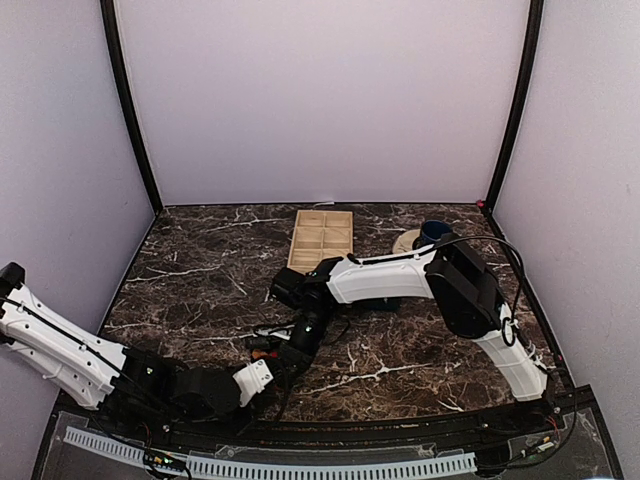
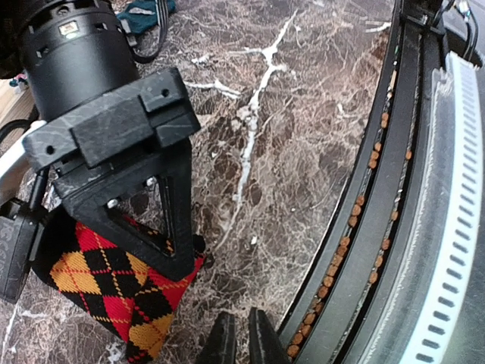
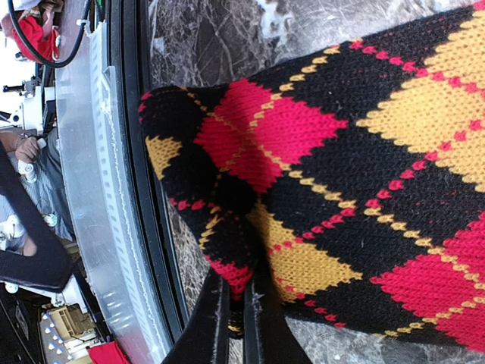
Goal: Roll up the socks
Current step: Roll the sock at the center of the board.
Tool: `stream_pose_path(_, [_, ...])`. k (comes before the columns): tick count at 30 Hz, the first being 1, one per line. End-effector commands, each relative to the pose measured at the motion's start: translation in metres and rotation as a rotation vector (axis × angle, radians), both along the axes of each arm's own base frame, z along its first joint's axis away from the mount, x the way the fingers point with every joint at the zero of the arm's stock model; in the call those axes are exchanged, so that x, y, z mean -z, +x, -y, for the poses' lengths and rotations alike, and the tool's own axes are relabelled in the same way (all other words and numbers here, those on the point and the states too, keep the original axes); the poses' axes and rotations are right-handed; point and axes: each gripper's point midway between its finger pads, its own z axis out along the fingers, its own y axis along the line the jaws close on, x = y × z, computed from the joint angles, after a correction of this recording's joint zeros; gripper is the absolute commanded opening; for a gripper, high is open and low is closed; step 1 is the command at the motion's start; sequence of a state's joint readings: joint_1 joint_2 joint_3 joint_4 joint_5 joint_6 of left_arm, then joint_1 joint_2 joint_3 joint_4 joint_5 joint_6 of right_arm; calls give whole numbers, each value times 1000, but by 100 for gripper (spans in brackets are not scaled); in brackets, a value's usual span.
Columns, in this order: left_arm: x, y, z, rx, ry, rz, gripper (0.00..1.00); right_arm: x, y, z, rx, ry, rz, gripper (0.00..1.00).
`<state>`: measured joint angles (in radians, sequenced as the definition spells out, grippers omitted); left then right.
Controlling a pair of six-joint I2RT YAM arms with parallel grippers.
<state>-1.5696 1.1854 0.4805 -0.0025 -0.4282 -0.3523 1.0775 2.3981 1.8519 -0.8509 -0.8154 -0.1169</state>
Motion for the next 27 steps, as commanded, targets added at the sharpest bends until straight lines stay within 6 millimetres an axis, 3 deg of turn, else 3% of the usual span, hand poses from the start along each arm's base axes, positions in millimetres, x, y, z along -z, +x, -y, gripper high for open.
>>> stream_pose_path(1, [5, 5, -2, 3, 90, 59, 11, 25, 14, 10, 30, -85, 27, 0])
stream_pose_path(6, [7, 15, -10, -37, 141, 114, 12, 24, 14, 10, 31, -85, 25, 0])
stream_pose_path(14, [14, 12, -12, -9, 178, 110, 35, 26, 15, 8, 39, -92, 23, 0])
stream_pose_path(27, [27, 15, -10, -22, 242, 121, 31, 23, 14, 10, 39, -85, 16, 0])
